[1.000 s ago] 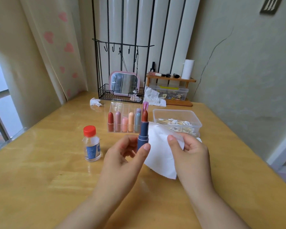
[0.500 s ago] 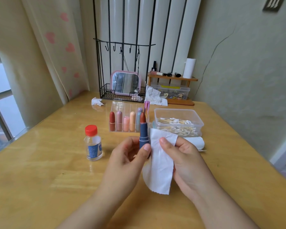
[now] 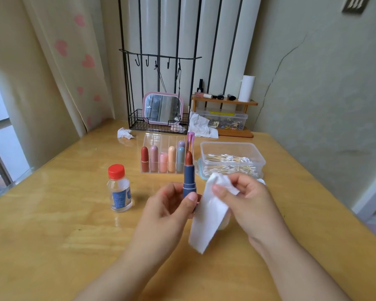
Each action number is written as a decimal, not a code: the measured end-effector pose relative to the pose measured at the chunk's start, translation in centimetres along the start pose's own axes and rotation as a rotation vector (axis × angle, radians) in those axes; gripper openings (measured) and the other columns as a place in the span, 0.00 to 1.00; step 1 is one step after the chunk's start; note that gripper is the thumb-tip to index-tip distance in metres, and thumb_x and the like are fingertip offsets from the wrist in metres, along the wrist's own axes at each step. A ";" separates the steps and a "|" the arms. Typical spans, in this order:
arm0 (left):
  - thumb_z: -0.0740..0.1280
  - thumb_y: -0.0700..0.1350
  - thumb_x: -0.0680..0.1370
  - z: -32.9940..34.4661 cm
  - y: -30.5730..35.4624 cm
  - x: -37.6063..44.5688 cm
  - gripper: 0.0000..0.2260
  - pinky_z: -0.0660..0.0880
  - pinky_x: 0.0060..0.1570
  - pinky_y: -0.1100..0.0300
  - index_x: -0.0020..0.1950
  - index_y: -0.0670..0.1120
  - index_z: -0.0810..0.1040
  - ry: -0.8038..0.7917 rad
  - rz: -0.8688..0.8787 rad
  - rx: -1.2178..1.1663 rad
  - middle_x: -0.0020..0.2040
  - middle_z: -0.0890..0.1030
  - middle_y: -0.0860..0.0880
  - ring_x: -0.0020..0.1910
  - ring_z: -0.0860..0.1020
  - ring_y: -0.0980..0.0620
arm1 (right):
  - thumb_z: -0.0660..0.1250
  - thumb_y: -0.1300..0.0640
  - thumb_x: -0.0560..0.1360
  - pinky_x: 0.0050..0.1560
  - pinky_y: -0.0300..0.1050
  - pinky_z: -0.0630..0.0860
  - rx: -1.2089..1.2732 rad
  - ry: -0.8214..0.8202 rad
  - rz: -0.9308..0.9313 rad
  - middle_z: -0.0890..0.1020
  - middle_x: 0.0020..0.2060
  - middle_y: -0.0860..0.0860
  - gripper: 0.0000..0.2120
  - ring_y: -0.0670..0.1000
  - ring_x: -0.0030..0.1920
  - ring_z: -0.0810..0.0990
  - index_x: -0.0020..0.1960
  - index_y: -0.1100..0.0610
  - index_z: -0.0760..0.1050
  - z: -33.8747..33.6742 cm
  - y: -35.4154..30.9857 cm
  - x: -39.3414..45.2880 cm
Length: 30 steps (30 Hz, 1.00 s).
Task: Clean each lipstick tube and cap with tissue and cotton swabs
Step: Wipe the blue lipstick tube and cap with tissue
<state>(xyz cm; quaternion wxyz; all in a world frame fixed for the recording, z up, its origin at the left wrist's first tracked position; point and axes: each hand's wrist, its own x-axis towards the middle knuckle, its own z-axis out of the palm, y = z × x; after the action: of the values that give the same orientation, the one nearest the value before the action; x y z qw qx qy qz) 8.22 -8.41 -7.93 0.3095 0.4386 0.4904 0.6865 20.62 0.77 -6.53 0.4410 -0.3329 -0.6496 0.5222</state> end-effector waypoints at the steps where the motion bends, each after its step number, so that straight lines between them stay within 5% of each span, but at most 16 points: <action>1: 0.69 0.49 0.75 -0.1 -0.1 0.0 0.08 0.75 0.42 0.66 0.45 0.45 0.79 0.022 0.016 0.045 0.38 0.83 0.51 0.38 0.79 0.57 | 0.70 0.65 0.73 0.37 0.41 0.73 -0.020 0.082 -0.066 0.81 0.33 0.51 0.06 0.47 0.34 0.77 0.40 0.56 0.76 -0.3 -0.2 0.2; 5: 0.67 0.50 0.75 -0.2 0.1 0.0 0.09 0.72 0.38 0.68 0.44 0.44 0.79 0.025 0.026 0.089 0.33 0.78 0.53 0.33 0.75 0.57 | 0.66 0.65 0.75 0.33 0.35 0.73 0.021 0.138 -0.121 0.82 0.35 0.55 0.03 0.48 0.33 0.77 0.45 0.63 0.72 -0.3 -0.4 0.0; 8: 0.68 0.52 0.75 0.1 0.2 -0.1 0.12 0.72 0.38 0.67 0.45 0.43 0.79 -0.017 0.052 0.090 0.32 0.78 0.53 0.32 0.75 0.56 | 0.68 0.63 0.75 0.37 0.40 0.69 0.009 0.010 -0.076 0.78 0.32 0.50 0.06 0.46 0.33 0.73 0.41 0.58 0.72 1.1 -0.5 -0.9; 12: 0.65 0.49 0.72 0.0 0.3 -0.2 0.09 0.71 0.37 0.68 0.46 0.45 0.80 -0.055 0.097 0.108 0.32 0.78 0.56 0.33 0.75 0.59 | 0.69 0.53 0.67 0.48 0.49 0.70 0.181 -0.164 0.018 0.81 0.39 0.53 0.03 0.50 0.42 0.76 0.39 0.50 0.78 1.8 -0.6 -1.2; 16: 0.69 0.46 0.75 0.0 0.3 -0.3 0.03 0.69 0.37 0.71 0.45 0.47 0.80 -0.044 0.108 0.153 0.31 0.78 0.59 0.33 0.74 0.61 | 0.67 0.44 0.71 0.55 0.49 0.70 0.340 -0.145 0.117 0.80 0.42 0.56 0.17 0.52 0.47 0.75 0.44 0.59 0.79 1.4 -1.2 -1.0; 20: 0.70 0.50 0.72 -0.1 0.1 -0.3 0.05 0.72 0.39 0.66 0.46 0.52 0.81 -0.058 0.116 0.164 0.36 0.81 0.55 0.36 0.76 0.58 | 0.68 0.47 0.71 0.45 0.39 0.76 0.460 -0.186 0.117 0.83 0.39 0.52 0.13 0.50 0.42 0.79 0.43 0.58 0.78 1.1 -1.0 -0.8; 25: 0.71 0.51 0.69 -0.1 0.2 -0.2 0.09 0.74 0.41 0.64 0.46 0.50 0.82 -0.045 0.124 0.143 0.38 0.83 0.54 0.37 0.78 0.58 | 0.73 0.47 0.64 0.54 0.40 0.77 0.607 -0.324 0.101 0.83 0.51 0.56 0.22 0.50 0.52 0.81 0.53 0.58 0.82 1.0 -0.9 -0.6; 30: 0.69 0.57 0.67 0.0 -0.1 -0.3 0.14 0.76 0.47 0.53 0.49 0.54 0.81 -0.061 0.158 0.193 0.42 0.84 0.50 0.44 0.80 0.46 | 0.75 0.42 0.64 0.60 0.44 0.75 0.461 -0.351 0.029 0.82 0.55 0.59 0.29 0.53 0.58 0.79 0.57 0.60 0.79 1.2 -0.9 -0.7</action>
<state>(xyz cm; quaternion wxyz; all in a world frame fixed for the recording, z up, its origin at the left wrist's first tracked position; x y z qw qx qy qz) 8.34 -8.63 -8.16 0.2256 0.5242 0.5086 0.6447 19.80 -0.52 -5.89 0.3784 -0.1377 -0.5752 0.7120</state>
